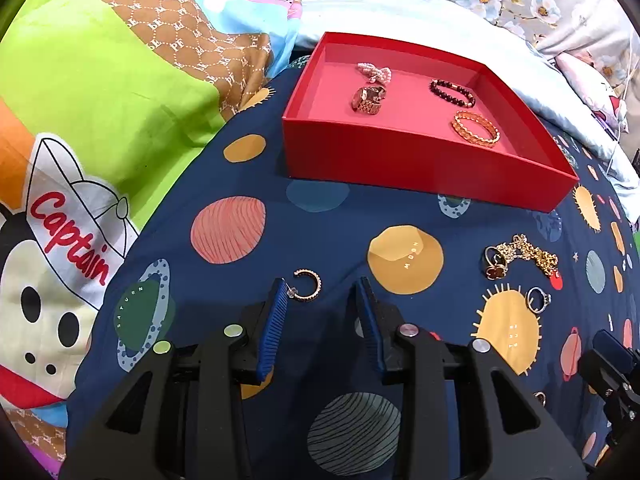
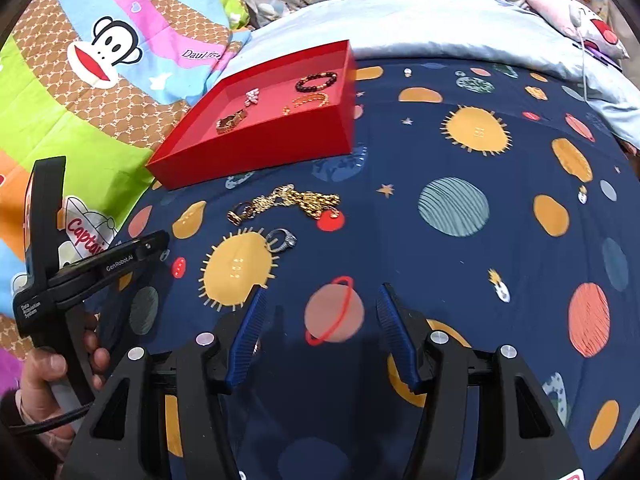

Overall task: Organize jewelry
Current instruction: 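Grasp the silver ring with the right gripper while the left gripper moves toward the gold chain, then lift a gold ring with the left gripper and carry both rings into the red tray, opening both grippers, then grasp the black clover necklace with the left gripper while the right gripper grasps the gold chain, then lift both necklaces off the sheet and carry them toward the red tray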

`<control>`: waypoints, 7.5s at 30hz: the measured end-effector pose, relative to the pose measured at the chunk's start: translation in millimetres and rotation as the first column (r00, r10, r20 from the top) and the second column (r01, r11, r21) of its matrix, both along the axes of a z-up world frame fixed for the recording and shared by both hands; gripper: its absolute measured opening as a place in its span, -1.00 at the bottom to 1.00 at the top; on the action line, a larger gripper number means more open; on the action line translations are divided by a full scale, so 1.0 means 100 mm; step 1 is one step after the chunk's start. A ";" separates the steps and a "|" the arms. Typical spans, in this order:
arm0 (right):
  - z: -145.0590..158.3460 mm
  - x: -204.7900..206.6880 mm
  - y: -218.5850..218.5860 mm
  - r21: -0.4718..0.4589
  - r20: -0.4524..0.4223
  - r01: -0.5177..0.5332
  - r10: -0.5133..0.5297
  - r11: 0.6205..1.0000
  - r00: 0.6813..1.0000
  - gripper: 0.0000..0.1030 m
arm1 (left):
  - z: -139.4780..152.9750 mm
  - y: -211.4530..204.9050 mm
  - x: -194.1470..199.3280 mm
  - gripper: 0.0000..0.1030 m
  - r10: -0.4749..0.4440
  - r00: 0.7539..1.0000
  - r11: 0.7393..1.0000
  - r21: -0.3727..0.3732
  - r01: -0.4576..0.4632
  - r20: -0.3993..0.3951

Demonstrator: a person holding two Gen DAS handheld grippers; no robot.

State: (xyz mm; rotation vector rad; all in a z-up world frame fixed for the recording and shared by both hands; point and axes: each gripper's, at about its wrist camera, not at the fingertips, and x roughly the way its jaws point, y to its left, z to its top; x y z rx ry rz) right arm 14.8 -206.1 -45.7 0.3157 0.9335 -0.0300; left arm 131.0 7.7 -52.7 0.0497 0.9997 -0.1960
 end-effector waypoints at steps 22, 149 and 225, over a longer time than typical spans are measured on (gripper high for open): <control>-0.14 0.54 0.32 -0.099 -0.007 -0.073 0.073 0.992 0.997 -0.61 | 0.09 0.03 -0.10 -0.28 -0.028 0.999 0.998 -0.061 0.027 -0.017; 0.33 0.39 -0.08 -0.019 0.055 0.051 -0.049 0.999 0.997 -0.57 | 0.47 -0.30 0.12 -0.11 -0.053 0.997 0.997 -0.043 0.056 0.064; -0.07 0.74 0.03 -0.105 -0.021 0.008 -0.010 0.994 1.000 -0.89 | 0.23 -0.25 -0.11 -0.76 -0.096 0.995 0.993 -0.076 0.095 -0.005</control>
